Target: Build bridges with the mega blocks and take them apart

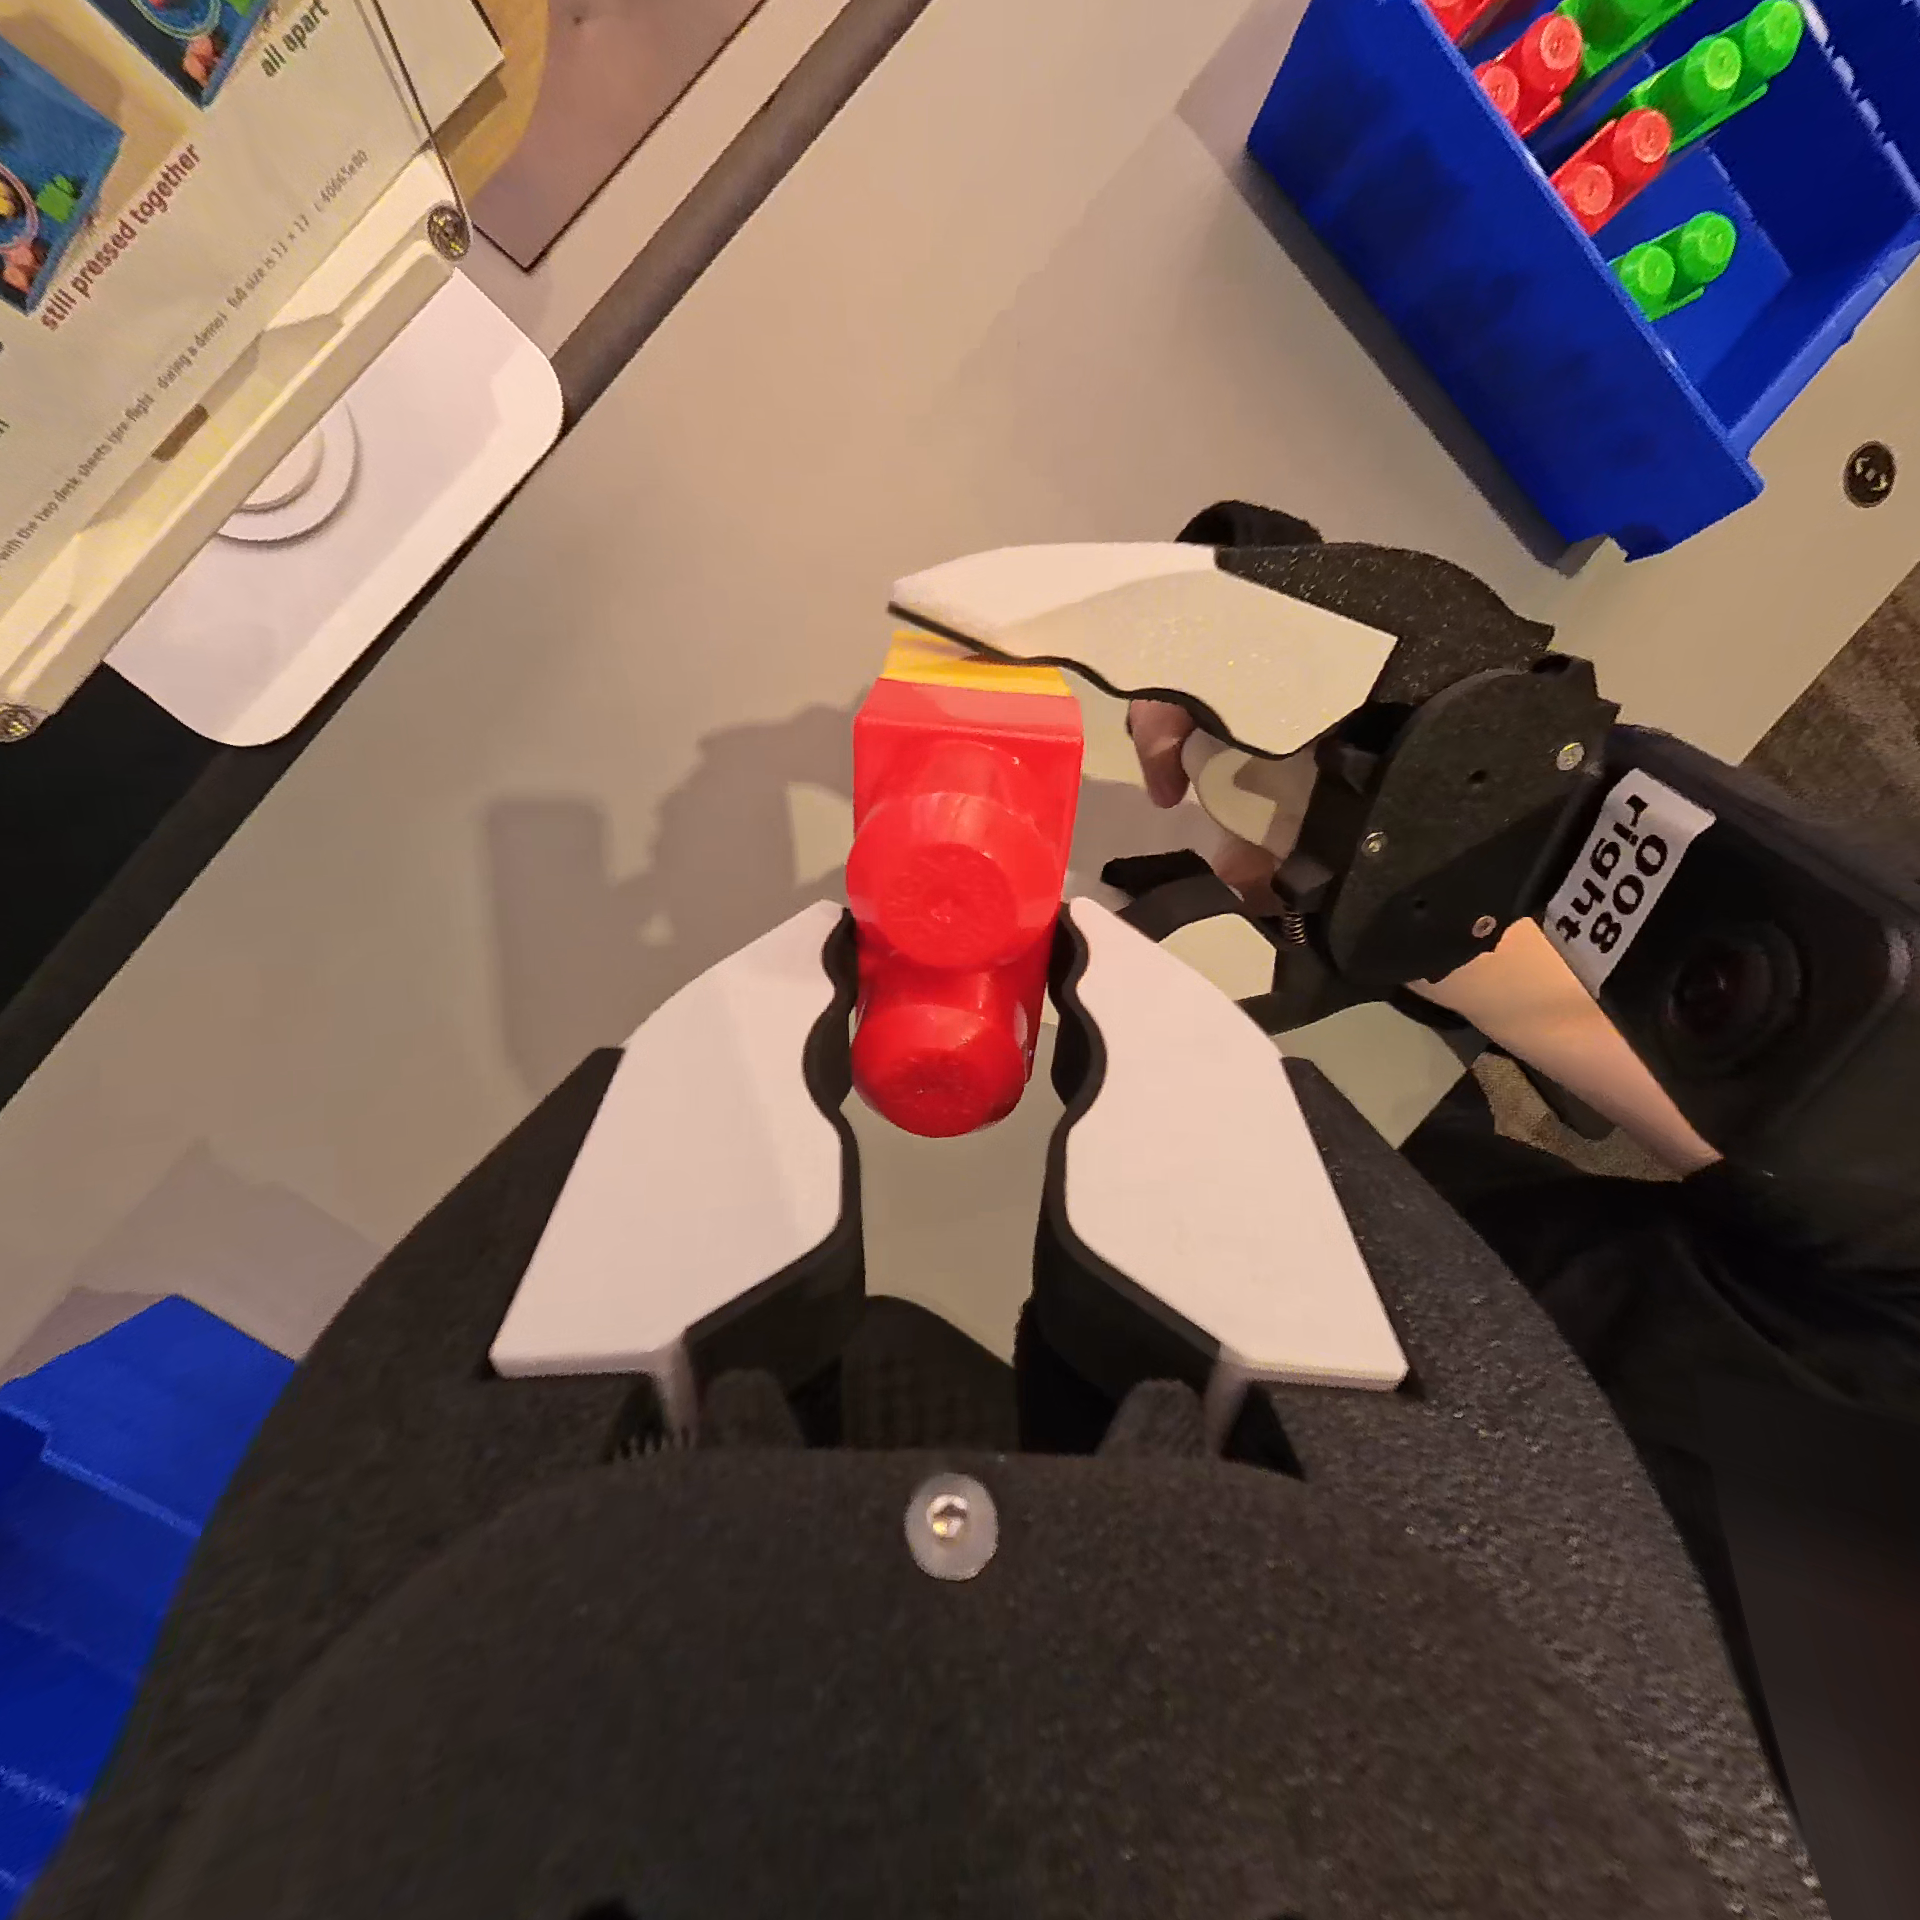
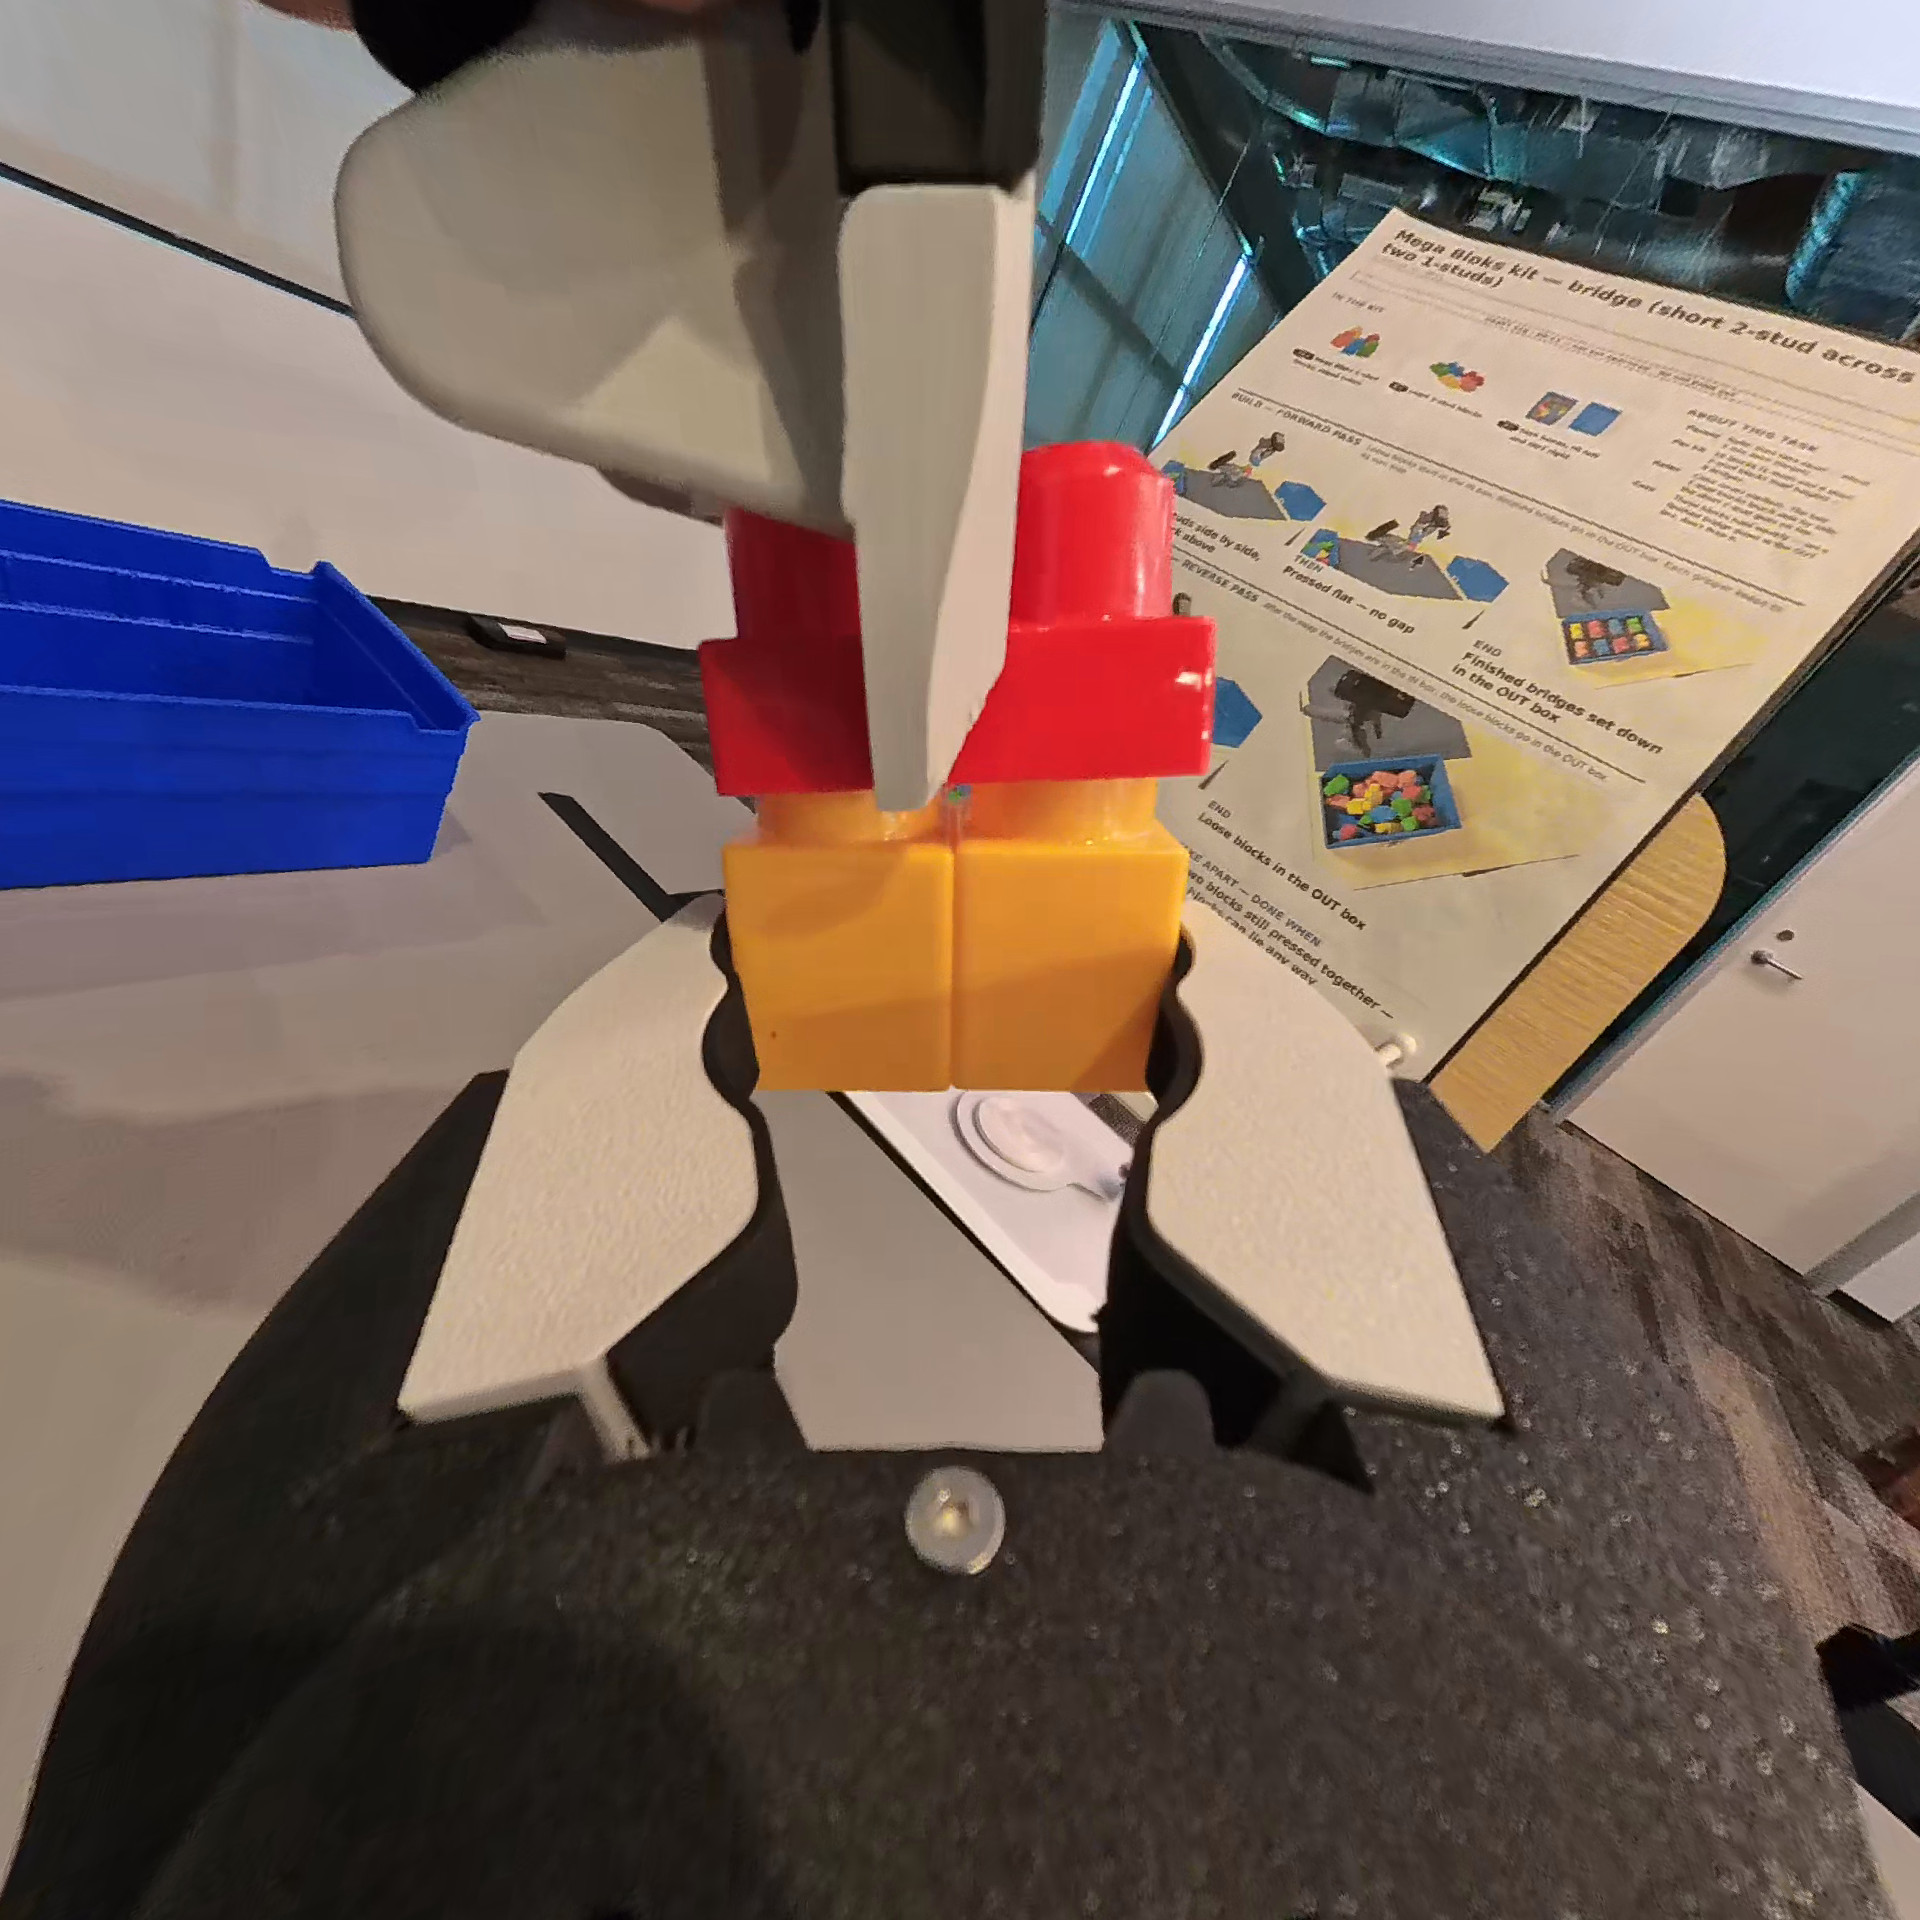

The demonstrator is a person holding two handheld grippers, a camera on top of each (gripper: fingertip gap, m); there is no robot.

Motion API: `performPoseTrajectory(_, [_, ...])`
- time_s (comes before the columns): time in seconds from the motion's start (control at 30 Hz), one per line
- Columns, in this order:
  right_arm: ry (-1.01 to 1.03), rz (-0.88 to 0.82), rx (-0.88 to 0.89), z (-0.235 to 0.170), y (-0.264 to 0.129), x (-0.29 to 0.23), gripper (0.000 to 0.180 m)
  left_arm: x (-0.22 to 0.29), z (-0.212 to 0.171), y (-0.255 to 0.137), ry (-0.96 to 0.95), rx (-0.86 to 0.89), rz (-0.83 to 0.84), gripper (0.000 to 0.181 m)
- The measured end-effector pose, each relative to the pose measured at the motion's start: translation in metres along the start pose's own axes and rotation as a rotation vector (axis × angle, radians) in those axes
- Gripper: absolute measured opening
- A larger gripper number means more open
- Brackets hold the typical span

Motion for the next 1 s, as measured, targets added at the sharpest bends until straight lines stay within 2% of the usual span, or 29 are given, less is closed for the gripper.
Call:
performPoseTrajectory(0.23, [-0.021,-0.009,-0.065,-0.002,0.001,0.000,0.074,-0.002,0.000,0.004,0.011,-0.056,0.092,0.035])
performPoseTrajectory(1.0, [-0.159,-0.006,-0.029,0.002,-0.003,-0.010,0.074,-0.003,-0.013,0.010,0.099,-0.157,0.083,0.035])
Point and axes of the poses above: each gripper's, where its closed fingertips meet, y out along the fingers, z out of its top, x = y × z across the jaws, the point moved 3 cm from there along -y, back along the fingers, and after that the axes turned 14 degrees about -x, right-handed, at the moved point
